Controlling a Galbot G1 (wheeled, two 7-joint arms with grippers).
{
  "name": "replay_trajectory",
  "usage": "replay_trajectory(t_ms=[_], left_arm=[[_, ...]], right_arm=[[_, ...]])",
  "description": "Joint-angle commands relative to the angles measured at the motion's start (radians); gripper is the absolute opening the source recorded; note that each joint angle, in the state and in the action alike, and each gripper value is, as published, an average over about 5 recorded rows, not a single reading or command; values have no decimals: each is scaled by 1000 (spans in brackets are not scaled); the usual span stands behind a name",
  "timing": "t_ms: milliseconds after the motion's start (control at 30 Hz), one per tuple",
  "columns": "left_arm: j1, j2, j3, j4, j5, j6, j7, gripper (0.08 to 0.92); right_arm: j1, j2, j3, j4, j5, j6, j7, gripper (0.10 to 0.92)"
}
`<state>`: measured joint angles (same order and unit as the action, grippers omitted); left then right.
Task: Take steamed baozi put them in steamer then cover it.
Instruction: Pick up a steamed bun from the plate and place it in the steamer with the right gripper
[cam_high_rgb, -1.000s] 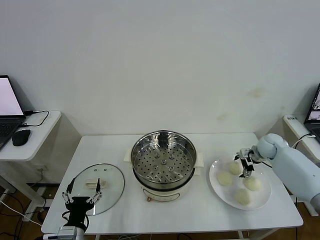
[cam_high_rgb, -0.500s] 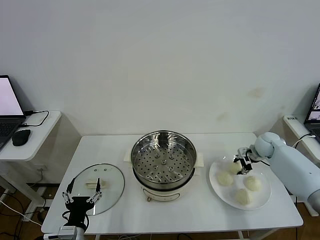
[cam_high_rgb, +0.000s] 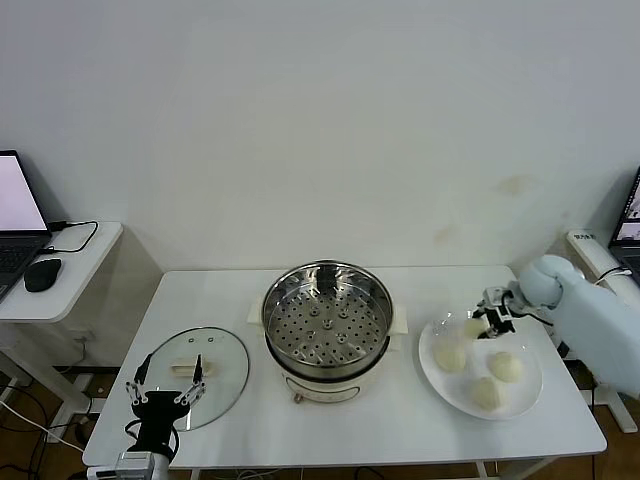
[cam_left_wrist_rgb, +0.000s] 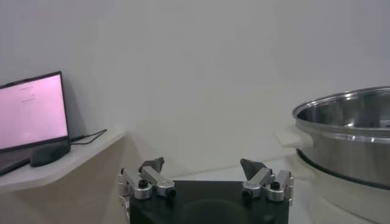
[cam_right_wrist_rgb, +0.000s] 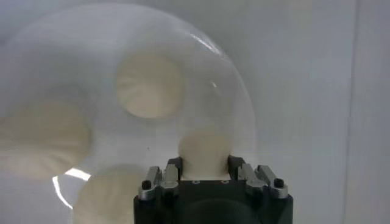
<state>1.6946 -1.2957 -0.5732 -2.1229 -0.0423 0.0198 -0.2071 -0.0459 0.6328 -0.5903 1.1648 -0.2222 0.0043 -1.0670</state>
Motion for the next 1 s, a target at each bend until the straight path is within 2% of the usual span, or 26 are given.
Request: replay_trajectory(t_ms=[33,300,567,700,1000], left_arm=[[1,2,0,-1,-2,1,1,823],[-4,20,0,-4,-23,5,2,823],[-10,24,-2,-8,-34,8,6,823],[-8,20,-8,-13,-35,9,6,823],[-1,18,-22,-26,-36,8,6,823]], right_arm=[[320,-104,-241,161,212,-8,4,486],[666,34,-522,238,425,0,61,486],[711,257,-610,210,506,61,120,488],[689,353,-640,196,465,103,138,492],[601,521,-695,100,248,220,169,490]])
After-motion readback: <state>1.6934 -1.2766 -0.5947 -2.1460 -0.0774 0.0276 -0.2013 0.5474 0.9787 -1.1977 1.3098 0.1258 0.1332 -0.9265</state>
